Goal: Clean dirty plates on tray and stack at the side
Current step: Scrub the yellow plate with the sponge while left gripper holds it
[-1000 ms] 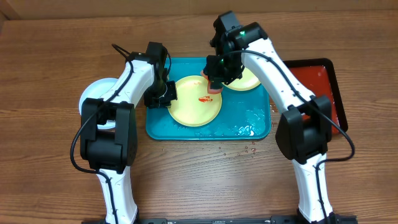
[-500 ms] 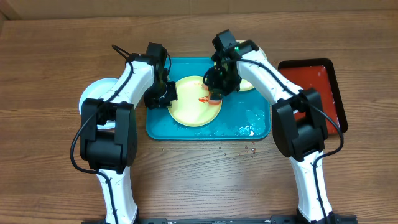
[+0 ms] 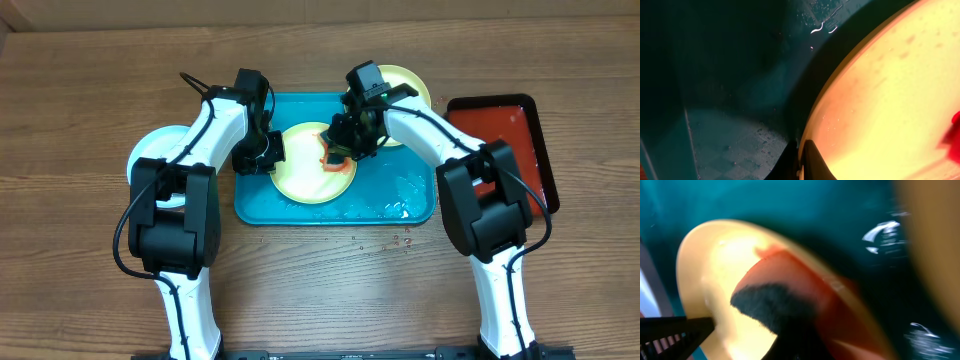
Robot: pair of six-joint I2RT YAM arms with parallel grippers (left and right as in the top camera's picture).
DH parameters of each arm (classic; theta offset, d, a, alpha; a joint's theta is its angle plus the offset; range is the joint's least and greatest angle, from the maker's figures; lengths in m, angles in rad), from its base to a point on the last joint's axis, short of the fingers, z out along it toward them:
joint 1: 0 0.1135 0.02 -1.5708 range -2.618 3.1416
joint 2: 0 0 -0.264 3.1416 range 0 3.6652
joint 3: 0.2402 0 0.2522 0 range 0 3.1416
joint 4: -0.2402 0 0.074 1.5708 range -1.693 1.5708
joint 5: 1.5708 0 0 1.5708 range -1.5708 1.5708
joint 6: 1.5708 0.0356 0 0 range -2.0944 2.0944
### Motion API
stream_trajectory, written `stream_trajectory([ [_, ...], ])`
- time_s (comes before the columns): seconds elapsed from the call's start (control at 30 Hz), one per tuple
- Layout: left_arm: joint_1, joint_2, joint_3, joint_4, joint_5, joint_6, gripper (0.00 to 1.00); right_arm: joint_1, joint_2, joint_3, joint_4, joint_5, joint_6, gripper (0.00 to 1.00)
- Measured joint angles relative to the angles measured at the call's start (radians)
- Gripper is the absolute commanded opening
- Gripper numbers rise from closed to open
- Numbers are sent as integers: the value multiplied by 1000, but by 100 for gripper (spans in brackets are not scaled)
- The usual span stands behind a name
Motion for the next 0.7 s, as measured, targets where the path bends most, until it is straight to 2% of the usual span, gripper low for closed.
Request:
stream_trajectory([
  [0.27,5,0,-1,1,10,0,4,136,7,0,-11,-40,19,4],
  [0.47,5,0,-2,2,11,0,4,130,10,45,-213,-22,-14,4],
  [0.53,5,0,-3,2,13,0,4,113,11,85,-317,56,-25,4],
  [0.7,5,0,-3,2,14,0,4,88,18,148,-385,261,-33,4],
])
